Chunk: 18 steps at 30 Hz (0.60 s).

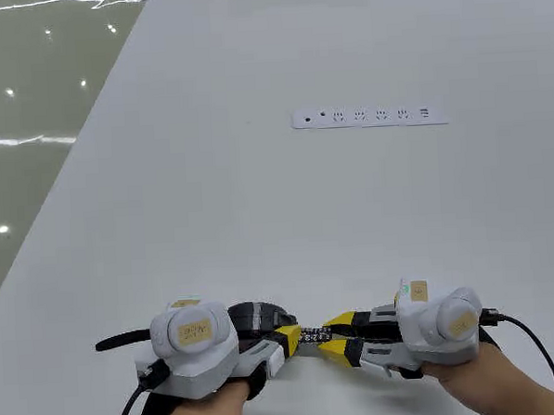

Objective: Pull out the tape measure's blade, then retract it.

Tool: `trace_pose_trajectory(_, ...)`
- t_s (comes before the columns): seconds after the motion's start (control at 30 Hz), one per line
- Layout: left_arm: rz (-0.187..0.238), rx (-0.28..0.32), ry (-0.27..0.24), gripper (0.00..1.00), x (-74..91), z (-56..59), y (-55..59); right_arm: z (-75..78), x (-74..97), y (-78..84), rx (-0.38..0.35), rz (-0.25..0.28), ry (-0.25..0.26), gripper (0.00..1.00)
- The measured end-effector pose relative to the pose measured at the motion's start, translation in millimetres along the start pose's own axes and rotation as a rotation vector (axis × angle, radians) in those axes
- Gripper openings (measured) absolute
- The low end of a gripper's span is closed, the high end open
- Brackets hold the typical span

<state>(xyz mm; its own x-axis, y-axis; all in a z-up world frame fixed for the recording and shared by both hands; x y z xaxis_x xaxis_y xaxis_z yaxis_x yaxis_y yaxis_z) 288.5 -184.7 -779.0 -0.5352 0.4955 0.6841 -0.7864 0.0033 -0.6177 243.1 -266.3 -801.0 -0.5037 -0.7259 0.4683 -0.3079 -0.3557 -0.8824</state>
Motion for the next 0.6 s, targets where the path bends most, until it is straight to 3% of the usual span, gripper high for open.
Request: trace_pose_trajectory(0.6,0.014,-0.009,-0.017,0.57,0.3,0.7,-0.8,0.0,-0.6,-0.6,0.018,-0.009,0.005,0.11)
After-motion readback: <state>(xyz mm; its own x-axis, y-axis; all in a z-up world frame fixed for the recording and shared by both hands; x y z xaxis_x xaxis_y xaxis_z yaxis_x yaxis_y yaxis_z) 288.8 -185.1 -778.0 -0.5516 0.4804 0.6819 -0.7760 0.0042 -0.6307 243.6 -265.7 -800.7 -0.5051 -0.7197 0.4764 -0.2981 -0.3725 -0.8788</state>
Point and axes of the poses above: the centre of the closed fingertips' face, and the gripper's own axes: x roughly backward along the fingers, z roughly to its right, y roughly out of its underside, the point moved 1 cm from there along x, roughly backward along the fingers, and after that the axes turned 11 degrees about x, right-handed, at the moved point
